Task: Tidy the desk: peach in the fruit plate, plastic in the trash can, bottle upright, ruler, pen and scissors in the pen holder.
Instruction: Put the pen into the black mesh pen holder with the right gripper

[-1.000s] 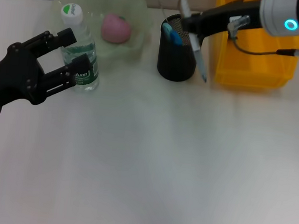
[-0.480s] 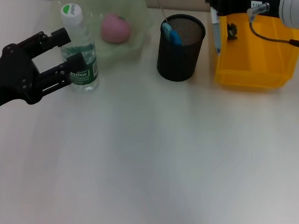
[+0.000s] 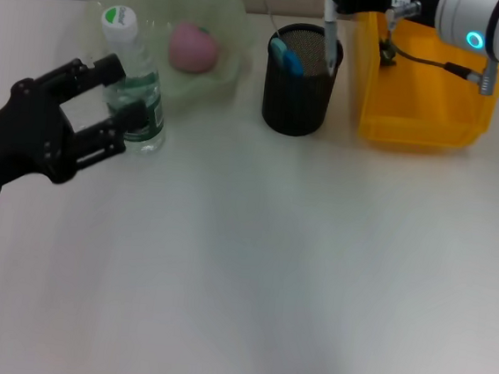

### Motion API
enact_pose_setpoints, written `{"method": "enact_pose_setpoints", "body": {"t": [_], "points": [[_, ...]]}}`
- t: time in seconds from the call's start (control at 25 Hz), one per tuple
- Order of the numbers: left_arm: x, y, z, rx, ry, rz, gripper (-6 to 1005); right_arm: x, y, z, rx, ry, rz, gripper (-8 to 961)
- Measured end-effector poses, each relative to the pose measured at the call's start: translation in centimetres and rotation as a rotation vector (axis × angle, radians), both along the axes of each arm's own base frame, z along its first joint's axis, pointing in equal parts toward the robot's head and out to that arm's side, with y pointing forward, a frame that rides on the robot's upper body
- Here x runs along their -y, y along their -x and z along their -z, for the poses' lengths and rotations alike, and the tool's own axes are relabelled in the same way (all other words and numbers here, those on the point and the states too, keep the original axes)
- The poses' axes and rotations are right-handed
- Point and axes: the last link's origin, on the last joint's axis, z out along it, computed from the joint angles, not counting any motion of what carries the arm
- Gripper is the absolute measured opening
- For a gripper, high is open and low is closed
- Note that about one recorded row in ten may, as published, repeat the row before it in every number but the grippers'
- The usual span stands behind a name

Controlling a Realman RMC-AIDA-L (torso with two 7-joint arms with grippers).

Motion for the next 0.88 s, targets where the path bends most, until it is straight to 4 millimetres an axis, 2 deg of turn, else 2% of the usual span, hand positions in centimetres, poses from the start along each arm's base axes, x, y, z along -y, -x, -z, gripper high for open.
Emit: {"method": "enact_pose_setpoints", "body": {"t": [0.44,0.88], "points": [[0.1,-0.5,1.0,-0.085,0.070,0.075,701,-1.6,0.7,0.7,0.004,-0.031,-0.010,177],[-0.2,-1.7,2.0,-0.143,0.192,0.154,696,-3.2,-0.2,2.5,0.043,-0.042,0.027,184]]}}
